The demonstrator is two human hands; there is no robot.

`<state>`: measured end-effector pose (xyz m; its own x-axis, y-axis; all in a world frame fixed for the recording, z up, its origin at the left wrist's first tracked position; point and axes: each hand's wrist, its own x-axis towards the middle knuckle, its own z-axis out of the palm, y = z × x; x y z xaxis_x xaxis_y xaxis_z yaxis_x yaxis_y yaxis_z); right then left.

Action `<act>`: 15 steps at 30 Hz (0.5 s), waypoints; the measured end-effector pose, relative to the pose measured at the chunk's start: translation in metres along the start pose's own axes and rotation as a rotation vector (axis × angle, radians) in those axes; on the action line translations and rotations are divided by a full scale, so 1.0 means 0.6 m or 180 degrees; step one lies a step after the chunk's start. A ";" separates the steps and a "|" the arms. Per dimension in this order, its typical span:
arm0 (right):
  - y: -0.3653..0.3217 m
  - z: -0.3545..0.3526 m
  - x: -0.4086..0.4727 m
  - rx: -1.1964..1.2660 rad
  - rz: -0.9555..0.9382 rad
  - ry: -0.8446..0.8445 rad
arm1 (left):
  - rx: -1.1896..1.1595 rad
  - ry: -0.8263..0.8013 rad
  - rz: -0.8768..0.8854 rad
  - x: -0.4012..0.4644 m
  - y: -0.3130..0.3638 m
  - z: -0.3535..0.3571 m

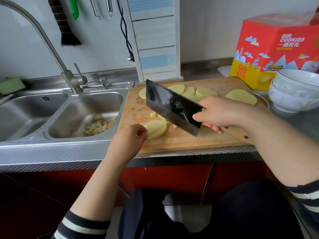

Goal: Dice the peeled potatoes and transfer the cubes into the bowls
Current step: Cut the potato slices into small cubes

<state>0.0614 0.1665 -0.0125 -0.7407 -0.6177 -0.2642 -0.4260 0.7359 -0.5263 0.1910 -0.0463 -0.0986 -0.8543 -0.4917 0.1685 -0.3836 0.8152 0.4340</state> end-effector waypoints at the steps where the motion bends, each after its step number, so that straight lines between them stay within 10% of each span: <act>1: 0.003 0.000 0.000 -0.0018 -0.0003 0.0013 | -0.0008 -0.0034 -0.0033 0.001 0.000 -0.002; 15: 0.021 0.009 -0.002 0.0018 -0.0049 0.0014 | 0.0935 -0.0528 -0.0233 0.022 0.017 -0.012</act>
<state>0.0596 0.1750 -0.0233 -0.7362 -0.6278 -0.2525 -0.4345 0.7247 -0.5348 0.1783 -0.0466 -0.0858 -0.8570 -0.5152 -0.0103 -0.5098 0.8448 0.1623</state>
